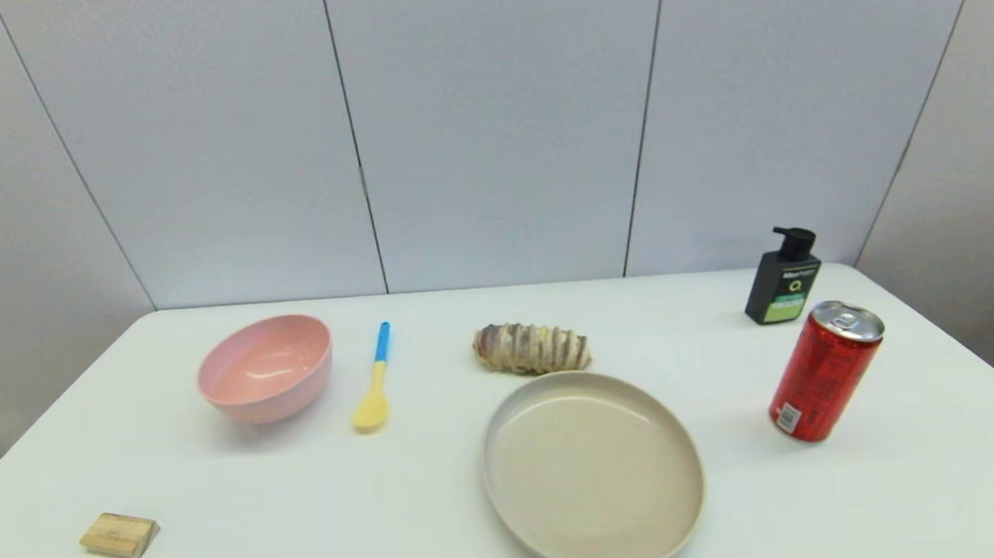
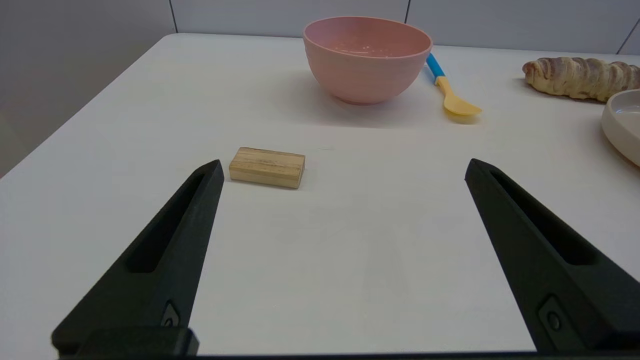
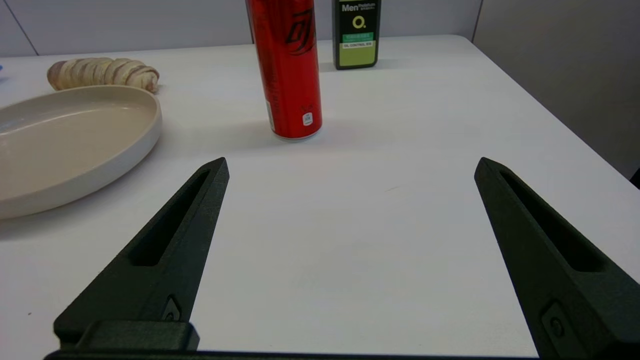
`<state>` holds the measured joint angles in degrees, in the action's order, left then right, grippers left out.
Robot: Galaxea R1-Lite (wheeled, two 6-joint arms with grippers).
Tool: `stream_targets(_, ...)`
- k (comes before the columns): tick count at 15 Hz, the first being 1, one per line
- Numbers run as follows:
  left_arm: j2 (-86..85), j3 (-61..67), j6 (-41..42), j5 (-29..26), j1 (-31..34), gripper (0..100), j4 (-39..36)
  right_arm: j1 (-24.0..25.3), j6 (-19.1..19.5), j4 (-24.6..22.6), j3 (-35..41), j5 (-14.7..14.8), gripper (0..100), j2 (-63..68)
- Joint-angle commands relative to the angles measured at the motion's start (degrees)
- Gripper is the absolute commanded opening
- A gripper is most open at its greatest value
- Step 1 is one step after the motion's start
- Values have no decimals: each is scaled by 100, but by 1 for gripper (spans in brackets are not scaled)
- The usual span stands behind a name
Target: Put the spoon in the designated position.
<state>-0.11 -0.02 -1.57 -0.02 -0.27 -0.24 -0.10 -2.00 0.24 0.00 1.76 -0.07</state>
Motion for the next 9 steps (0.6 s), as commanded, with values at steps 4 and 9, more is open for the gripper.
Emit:
stream_targets(4,11,11,-1,2,0,100,-11,1,7,2,0,0,100,7)
stream_targets(9,11,11,-10,2,0,100,-11,1,42,2,0,0,100,7)
